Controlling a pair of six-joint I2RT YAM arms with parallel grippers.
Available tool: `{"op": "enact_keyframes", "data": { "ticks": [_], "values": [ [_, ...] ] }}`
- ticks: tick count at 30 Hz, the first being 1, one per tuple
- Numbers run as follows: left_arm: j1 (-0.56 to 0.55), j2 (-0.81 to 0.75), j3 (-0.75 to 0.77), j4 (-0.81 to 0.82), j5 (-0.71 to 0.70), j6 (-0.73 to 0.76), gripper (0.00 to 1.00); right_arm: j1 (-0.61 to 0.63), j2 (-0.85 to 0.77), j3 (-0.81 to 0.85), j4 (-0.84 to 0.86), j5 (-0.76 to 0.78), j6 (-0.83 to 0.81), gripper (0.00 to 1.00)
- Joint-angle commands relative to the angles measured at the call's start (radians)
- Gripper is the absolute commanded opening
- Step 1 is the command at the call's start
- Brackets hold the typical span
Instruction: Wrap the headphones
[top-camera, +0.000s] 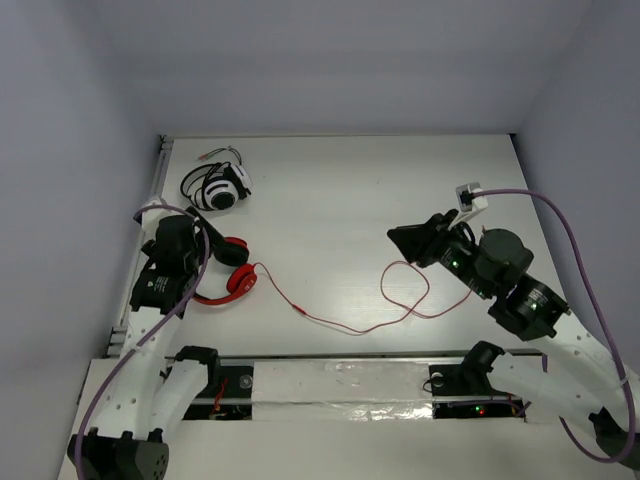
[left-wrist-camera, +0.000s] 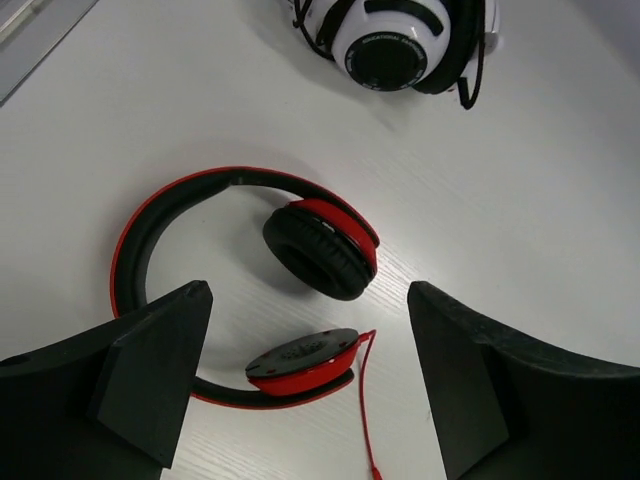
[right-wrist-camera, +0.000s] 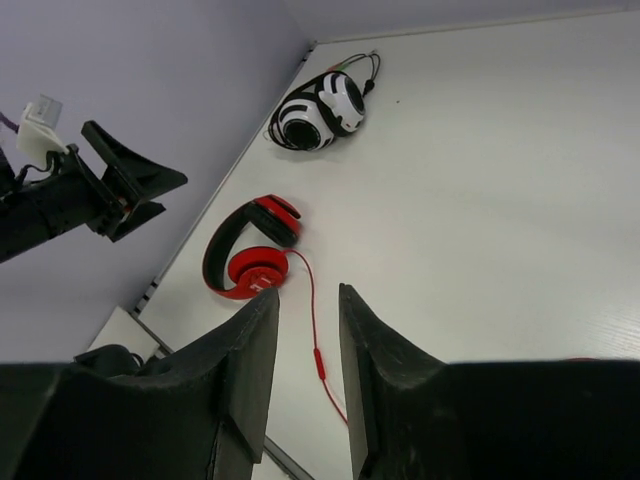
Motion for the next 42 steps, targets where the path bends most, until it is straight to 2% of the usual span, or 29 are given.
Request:
{"op": "enact_keyframes", "data": {
  "ticks": [1, 4, 5, 8, 10, 11, 12, 13, 16, 21, 25, 30, 38, 42],
  "values": [
    [0.001, 0.037, 0.061, -0.051, -0.002, -0.005, 0.77, 0.010, -0.019, -0.002, 0.043, -0.002, -0.004, 0.37],
    [0.012, 0.120, 0.076, -0.074, 0.011, -0.005, 0.57, 0.010, -0.033, -0.005, 0.040, 0.002, -0.004, 0.36],
    [0.012, 0.148, 0.079, -0.080, 0.018, -0.003, 0.44, 0.010, -0.036, -0.005, 0.037, 0.000, -0.004, 0.34],
    [0.024, 0.234, 0.044, -0.042, 0.106, -0.017, 0.16, 0.010, -0.039, -0.007, 0.040, -0.011, -0.002, 0.18],
    [0.024, 0.264, -0.005, 0.004, 0.121, -0.065, 0.07, 0.010, -0.037, -0.010, 0.041, -0.026, -0.001, 0.01],
    [0.024, 0.271, -0.019, 0.009, 0.098, -0.089, 0.00, 0.010, -0.036, -0.009, 0.038, -0.029, -0.001, 0.00],
    [0.024, 0.257, -0.046, 0.016, 0.062, -0.149, 0.00, 0.010, -0.034, -0.009, 0.035, -0.037, -0.001, 0.00],
    [0.024, 0.246, -0.063, 0.060, -0.001, -0.166, 0.00, 0.010, -0.033, -0.009, 0.035, -0.038, -0.001, 0.00],
    [0.050, 0.248, -0.119, 0.122, -0.070, -0.214, 0.00, 0.010, -0.033, -0.009, 0.035, -0.035, 0.002, 0.00],
    [0.061, 0.358, -0.174, 0.179, -0.055, -0.223, 0.00, 0.010, -0.036, -0.024, 0.048, -0.037, 0.010, 0.00],
    [0.061, 0.477, -0.208, 0.353, 0.029, -0.221, 0.00, 0.010, -0.022, -0.018, 0.043, -0.044, 0.006, 0.00],
    [0.017, 0.691, -0.117, 0.449, 0.049, -0.220, 0.00, 0.010, -0.014, -0.021, 0.063, -0.058, 0.006, 0.00],
    [-0.167, 0.798, 0.030, 0.573, 0.109, -0.313, 0.00, 0.010, 0.021, -0.027, 0.083, -0.068, 0.006, 0.00],
    [-0.176, 0.828, 0.140, 0.533, 0.097, -0.315, 0.00, 0.010, 0.032, -0.024, 0.078, -0.069, -0.002, 0.00]
  ]
}}
